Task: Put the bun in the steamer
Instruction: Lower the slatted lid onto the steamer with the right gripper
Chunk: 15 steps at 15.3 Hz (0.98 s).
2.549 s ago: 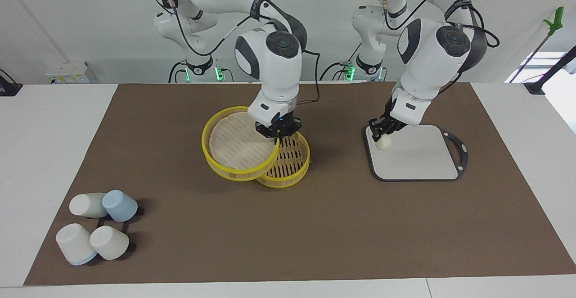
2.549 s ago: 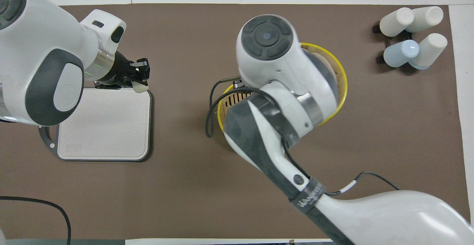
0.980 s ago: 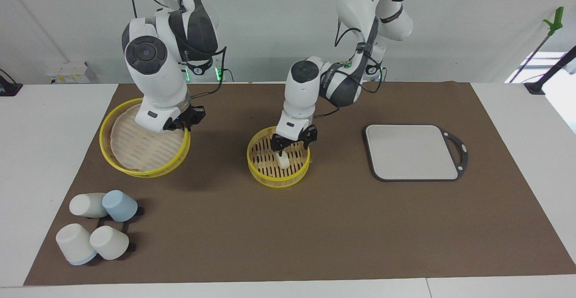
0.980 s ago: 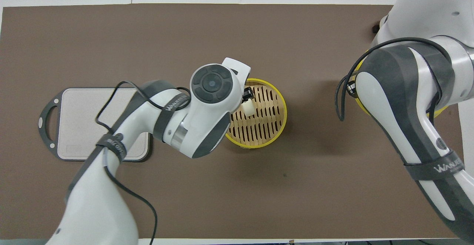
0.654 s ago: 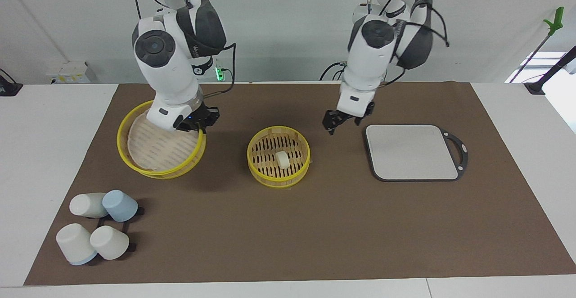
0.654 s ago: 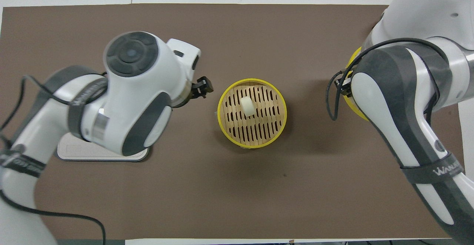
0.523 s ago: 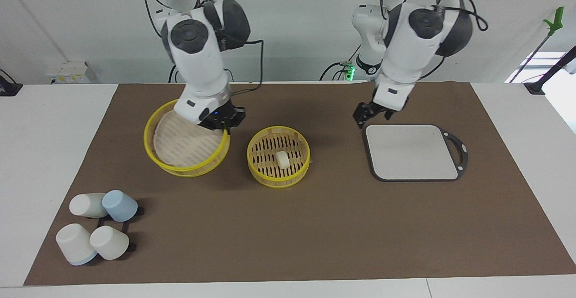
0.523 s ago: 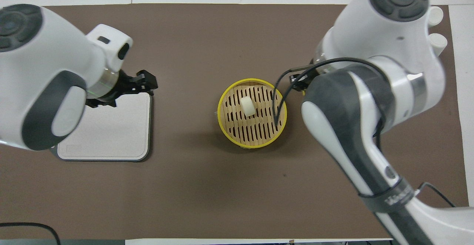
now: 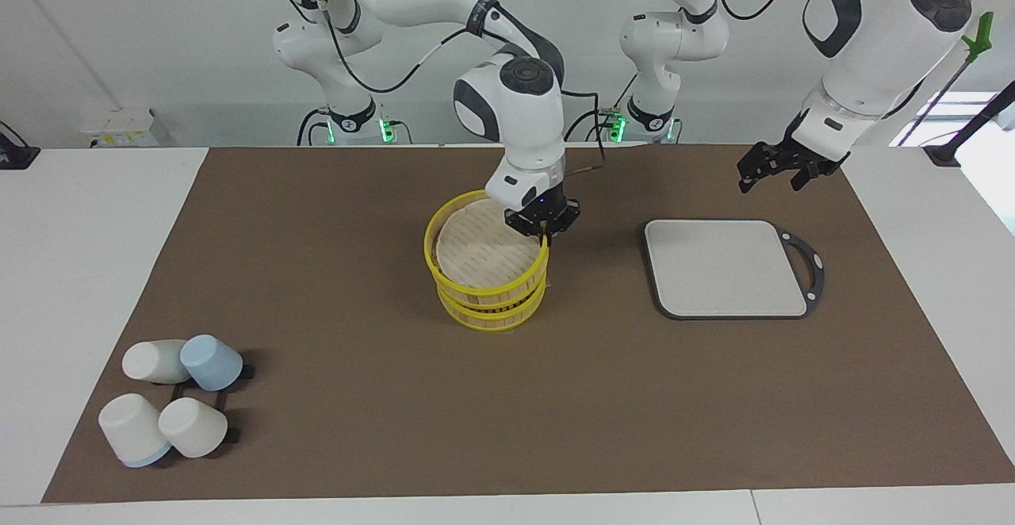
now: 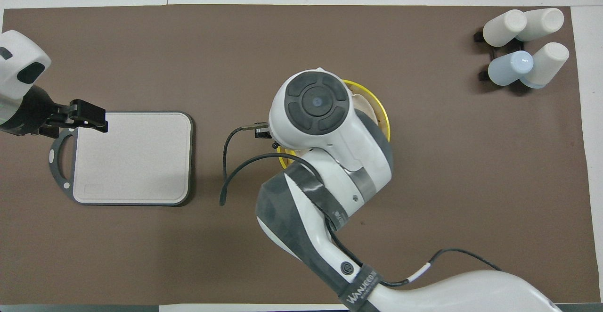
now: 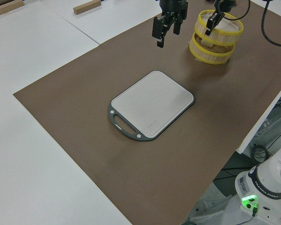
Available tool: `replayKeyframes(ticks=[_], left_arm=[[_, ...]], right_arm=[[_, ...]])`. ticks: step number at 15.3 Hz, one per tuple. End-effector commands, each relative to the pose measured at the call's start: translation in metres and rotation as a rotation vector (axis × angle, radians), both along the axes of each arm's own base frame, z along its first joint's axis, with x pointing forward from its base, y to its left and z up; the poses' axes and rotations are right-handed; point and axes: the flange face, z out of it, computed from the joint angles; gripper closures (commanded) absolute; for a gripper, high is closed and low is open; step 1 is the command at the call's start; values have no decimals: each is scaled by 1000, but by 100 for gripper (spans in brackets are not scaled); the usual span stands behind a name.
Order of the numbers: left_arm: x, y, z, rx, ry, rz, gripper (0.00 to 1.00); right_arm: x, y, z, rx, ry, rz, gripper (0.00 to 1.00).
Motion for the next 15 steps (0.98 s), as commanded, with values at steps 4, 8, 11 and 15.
replayKeyframes(ticks=[4, 8, 11, 15], left_arm=[[-29, 4, 26, 34, 12, -77, 0], [-29, 5, 42, 49, 16, -112, 0], [-28, 6, 42, 48, 15, -110, 0], [-22, 4, 34, 41, 21, -109, 0]], right_arm=[[-7, -7, -23, 13, -45, -19, 100], [-13, -4, -28, 29, -50, -54, 100], [-27, 8, -32, 48, -60, -66, 100], [-28, 7, -40, 71, -83, -67, 100]])
